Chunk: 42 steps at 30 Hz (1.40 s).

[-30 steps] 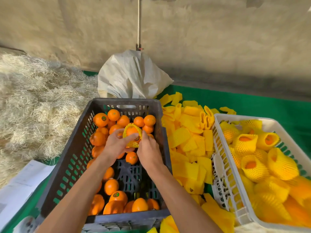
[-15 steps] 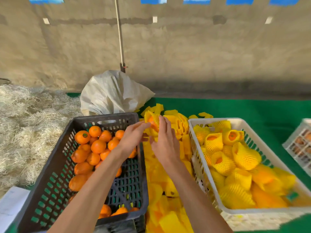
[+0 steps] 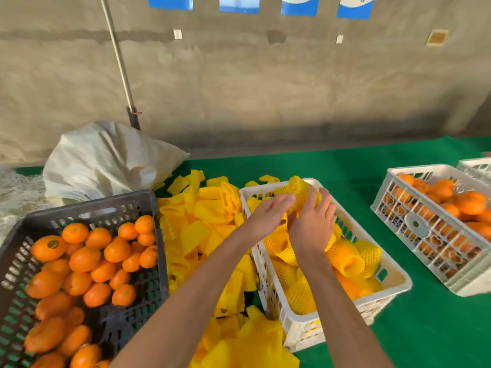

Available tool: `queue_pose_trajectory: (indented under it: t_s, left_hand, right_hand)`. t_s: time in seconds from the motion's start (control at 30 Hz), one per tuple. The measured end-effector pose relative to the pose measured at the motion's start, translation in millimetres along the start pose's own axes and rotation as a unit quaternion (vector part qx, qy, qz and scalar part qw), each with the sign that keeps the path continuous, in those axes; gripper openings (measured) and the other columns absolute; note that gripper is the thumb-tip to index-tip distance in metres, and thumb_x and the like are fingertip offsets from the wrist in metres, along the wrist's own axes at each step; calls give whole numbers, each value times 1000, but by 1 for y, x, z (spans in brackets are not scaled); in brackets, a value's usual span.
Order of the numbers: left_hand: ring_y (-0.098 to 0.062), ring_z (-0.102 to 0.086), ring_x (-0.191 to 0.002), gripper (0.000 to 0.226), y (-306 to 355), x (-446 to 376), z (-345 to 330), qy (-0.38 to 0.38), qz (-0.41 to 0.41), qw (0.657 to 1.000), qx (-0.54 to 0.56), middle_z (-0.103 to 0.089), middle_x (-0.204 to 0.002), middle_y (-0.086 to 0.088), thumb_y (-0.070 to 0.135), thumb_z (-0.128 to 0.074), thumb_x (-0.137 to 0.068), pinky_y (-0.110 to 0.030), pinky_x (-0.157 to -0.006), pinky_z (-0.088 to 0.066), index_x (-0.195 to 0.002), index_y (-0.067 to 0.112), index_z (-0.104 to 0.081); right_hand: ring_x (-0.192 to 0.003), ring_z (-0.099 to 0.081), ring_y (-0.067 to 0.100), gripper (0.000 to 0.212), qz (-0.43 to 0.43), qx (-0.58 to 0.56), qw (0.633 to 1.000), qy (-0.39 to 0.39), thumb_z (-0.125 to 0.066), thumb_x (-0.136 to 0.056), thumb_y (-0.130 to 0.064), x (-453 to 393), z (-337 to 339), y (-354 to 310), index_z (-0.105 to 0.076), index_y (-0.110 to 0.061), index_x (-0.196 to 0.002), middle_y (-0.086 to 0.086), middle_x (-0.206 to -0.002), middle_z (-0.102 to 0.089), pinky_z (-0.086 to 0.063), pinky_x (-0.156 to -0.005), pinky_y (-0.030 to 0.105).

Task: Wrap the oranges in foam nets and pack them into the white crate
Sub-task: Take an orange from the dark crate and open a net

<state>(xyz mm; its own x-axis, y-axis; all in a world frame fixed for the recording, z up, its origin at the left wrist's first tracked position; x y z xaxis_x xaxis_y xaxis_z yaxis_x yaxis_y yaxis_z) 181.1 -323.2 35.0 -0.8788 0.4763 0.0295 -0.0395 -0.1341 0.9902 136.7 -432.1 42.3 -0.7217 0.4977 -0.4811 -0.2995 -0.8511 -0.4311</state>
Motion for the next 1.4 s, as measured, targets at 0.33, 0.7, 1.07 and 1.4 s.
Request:
queue_pose_trajectory:
  t_s: [0.33,0.7,1.07,1.4]
  left_hand:
    - [-15,-55,-132,34,-24,23,63,92,-36,984,-151,-63,-140,3,37,-60,-104,-31,-110,-45,-132,18,-66]
    - [-25,-66,-108,26,-82,155,233,292,36,928,-230,-72,-112,-8,22,-56,-107,-29,-81,-51,-121,6,-70]
    - [-27,-61,-127,54,-236,222,234,-124,484,828,-256,-59,-139,-5,42,-77,-92,-45,-96,-59,-140,26,-58]
    - [-33,-53,-137,60,-261,235,198,-238,550,751,-276,-44,-157,-20,33,-73,-97,-38,-107,-53,-147,5,-53]
  right_hand:
    - [-124,-49,32,36,61,-56,994,-65,-69,-91,-25,15,-35,-36,-66,-11,-124,9,-137,-57,-38,-102,42]
    - [-102,-57,23,11,270,-177,928,-184,-65,-95,-26,109,-91,-194,-72,-19,-95,2,-101,-68,-45,-86,37]
    - [-123,-52,33,28,190,44,907,-372,-48,-101,-5,175,-199,-144,-63,-14,-123,13,-130,-58,-45,-97,42]
    - [-110,-63,31,21,185,27,869,-458,-67,-93,-33,188,-205,-104,-67,-16,-107,8,-114,-66,-52,-89,39]
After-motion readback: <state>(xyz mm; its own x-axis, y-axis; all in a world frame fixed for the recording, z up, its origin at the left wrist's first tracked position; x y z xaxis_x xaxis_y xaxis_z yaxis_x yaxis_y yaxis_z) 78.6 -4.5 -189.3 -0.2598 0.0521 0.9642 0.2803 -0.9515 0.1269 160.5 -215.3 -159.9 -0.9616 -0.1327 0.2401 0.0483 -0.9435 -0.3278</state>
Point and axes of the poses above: each hand's wrist, its own x-axis away from the middle knuckle, its own z-axis out of the back of the hand, y = z × x, the point moved 6 cm from there along -x, towards the middle knuckle
